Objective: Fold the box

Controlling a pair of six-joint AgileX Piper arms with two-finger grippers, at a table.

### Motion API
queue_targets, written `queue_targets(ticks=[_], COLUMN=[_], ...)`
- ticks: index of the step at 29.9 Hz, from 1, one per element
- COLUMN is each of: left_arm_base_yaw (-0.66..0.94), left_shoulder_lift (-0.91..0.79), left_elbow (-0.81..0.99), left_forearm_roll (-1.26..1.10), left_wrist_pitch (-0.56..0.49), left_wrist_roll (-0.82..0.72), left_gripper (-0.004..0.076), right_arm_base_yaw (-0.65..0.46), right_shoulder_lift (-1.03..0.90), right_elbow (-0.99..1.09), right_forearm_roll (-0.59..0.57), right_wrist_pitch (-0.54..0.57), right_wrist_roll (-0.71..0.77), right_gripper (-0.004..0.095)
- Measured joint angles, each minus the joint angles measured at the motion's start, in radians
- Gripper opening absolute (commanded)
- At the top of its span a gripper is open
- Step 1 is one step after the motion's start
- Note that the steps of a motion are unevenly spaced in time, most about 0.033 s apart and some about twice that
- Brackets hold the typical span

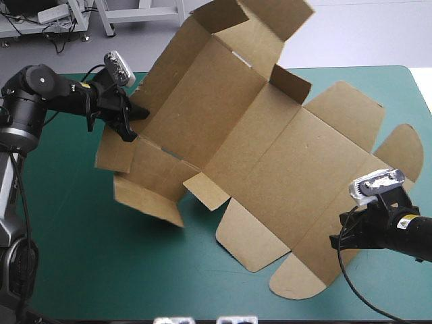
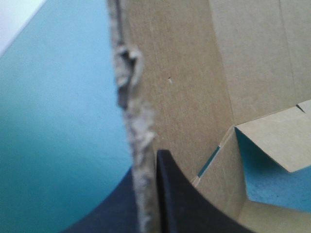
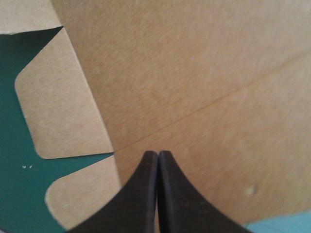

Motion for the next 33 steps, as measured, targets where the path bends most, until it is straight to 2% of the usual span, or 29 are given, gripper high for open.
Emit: queue_targets(ticks=[6,9,14,18,25,29,33], left_arm_base_yaw=[-0.131,-0.2,-0.325,-0.416,-0.536,-0.57,-0.576], left_shoulder_lift=[-0.005,-0.007,-0.007,-0.007,-0.007,-0.007,-0.007], left_elbow=[-0.18,-0.193,-0.194,-0.194,-0.194,-0.163,-0.048], left_forearm_roll=[0.164,0.281,0.51,0.625,0.712,0.749,0.808], left_wrist_pitch=[0.012,0.013,0.001,-0.074,-0.296,-0.352,-0.374], left_wrist_roll=[0.007,0.007,-0.023,-0.052,-0.095,-0.113,-0.159], left_gripper=[-0.0009,-0.0009,-0.0009,-0.0009,-0.0009,-0.0009,-0.0009], right_arm_base_yaw=[0.0,0.0,0.0,0.0,0.0,0.0,0.0], right_shoulder_lift=[0.0,0.0,0.0,0.003,0.096,0.197,0.319], right_elbow=[0.0,-0.008,-0.086,-0.193,-0.414,-0.535,-0.646], right_forearm_roll=[0.047,0.088,0.12,0.121,0.122,0.122,0.122], right_wrist_pitch=[-0.108,-0.157,-0.178,-0.183,-0.17,-0.133,-0.075], right_wrist_roll=[-0.01,-0.022,-0.055,-0.064,-0.066,-0.066,-0.066], right_gripper=[-0.002,-0.002,-0.002,-0.002,-0.002,-0.002,-0.002])
